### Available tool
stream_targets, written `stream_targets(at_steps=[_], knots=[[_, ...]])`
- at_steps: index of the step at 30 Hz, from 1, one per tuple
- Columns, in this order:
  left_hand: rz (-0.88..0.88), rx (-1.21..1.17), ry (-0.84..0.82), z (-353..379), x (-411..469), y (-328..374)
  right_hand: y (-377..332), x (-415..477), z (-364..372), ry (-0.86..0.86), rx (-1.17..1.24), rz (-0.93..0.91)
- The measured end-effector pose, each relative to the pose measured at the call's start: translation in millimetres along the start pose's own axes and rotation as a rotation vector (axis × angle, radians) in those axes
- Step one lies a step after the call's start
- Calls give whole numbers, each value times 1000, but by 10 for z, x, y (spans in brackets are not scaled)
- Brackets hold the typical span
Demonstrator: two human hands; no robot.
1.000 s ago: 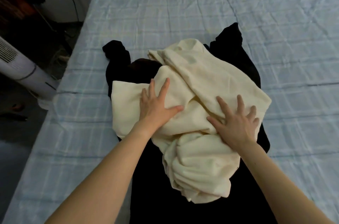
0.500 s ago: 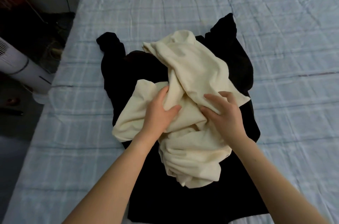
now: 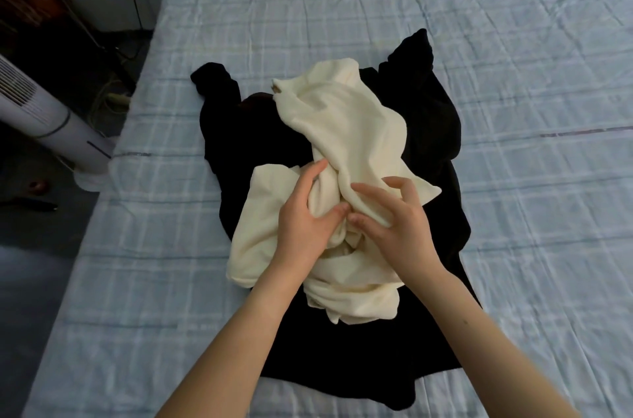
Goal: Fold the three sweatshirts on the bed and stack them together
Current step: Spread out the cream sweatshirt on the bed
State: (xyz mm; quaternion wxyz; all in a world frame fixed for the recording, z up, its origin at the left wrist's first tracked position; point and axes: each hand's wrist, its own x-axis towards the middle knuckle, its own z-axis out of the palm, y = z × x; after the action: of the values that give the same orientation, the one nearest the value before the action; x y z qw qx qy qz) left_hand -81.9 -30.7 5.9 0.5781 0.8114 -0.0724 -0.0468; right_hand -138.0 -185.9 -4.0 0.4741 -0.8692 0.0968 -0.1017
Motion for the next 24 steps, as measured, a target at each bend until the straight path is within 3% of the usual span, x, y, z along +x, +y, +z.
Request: stream_targets(at_steps=[8, 16, 24], knots=[[4, -88, -23, -418, -470, 809, -777, -501, -411, 87, 191, 4], [45, -104, -42, -840, -1476, 1865, -1835, -1454, -1123, 106, 234, 47], [124, -156, -51, -1147, -2518, 2479, -2521, -2476, -1556, 285, 209, 125]])
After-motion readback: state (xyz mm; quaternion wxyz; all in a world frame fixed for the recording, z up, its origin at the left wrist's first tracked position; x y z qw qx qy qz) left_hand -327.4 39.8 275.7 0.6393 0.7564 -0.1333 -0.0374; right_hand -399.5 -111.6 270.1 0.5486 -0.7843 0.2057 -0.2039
